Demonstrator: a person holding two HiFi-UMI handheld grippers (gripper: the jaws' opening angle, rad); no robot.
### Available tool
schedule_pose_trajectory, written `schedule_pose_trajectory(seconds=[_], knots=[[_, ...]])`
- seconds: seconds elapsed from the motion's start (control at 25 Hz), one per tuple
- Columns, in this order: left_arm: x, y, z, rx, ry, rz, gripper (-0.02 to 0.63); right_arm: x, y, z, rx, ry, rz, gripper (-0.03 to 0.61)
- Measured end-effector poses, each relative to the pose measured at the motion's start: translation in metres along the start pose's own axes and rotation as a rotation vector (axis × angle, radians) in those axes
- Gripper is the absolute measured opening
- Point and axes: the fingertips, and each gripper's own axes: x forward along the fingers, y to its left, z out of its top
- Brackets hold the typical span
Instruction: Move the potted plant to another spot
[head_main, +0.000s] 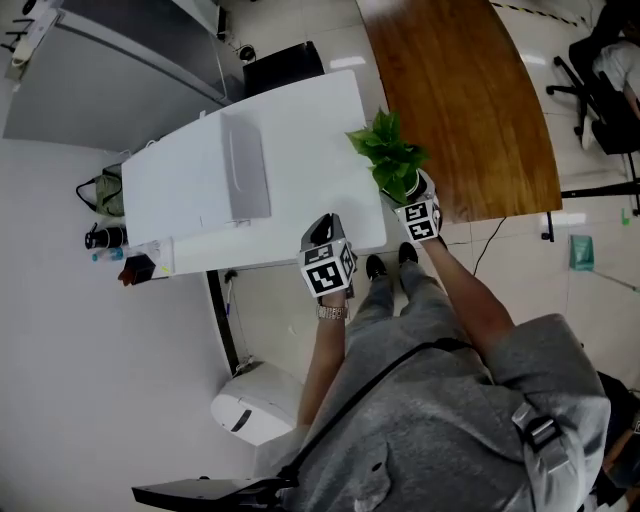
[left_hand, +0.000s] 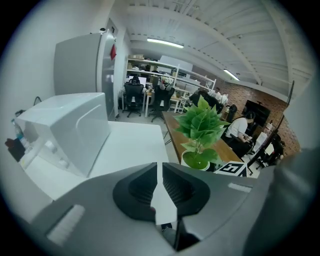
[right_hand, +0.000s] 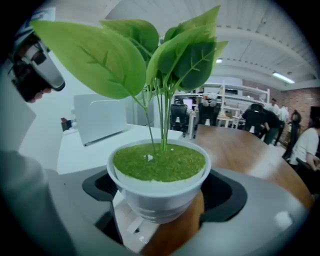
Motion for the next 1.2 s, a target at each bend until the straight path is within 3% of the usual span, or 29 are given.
schedule_pose_trajectory(seconds=[0.2,0.32,0.64,0.96,1.2], knots=[[0.024,-0.055,0.007,0.09,0.022,-0.097,0.049,-0.039,-0.129,-0.044,0.115,0.045,-0.24,0.497],[0.033,-0.079,0.004,0.11,0.045,-0.132,0.049,-0.05,-0.168,-0.063,0.153,0.062,-0.299,0.497],[0.046,-0.107,-0.002,0.087,0.09,-0.179,0.048,-0.061,-0.172,-0.105,0.195,0.075,-0.244,0.506],[0.046,-0.118,0.002,0.097,0.079,-0.191,0.048,-0.069,-0.171,-0.121,0.198,0.173,-0.204,0.509],[0.045,-0.137,0.001,0.093,0.065,-0.204,0.048,-0.105,-0.168,-0.12,0.213,0.153,-0.19,0.513]])
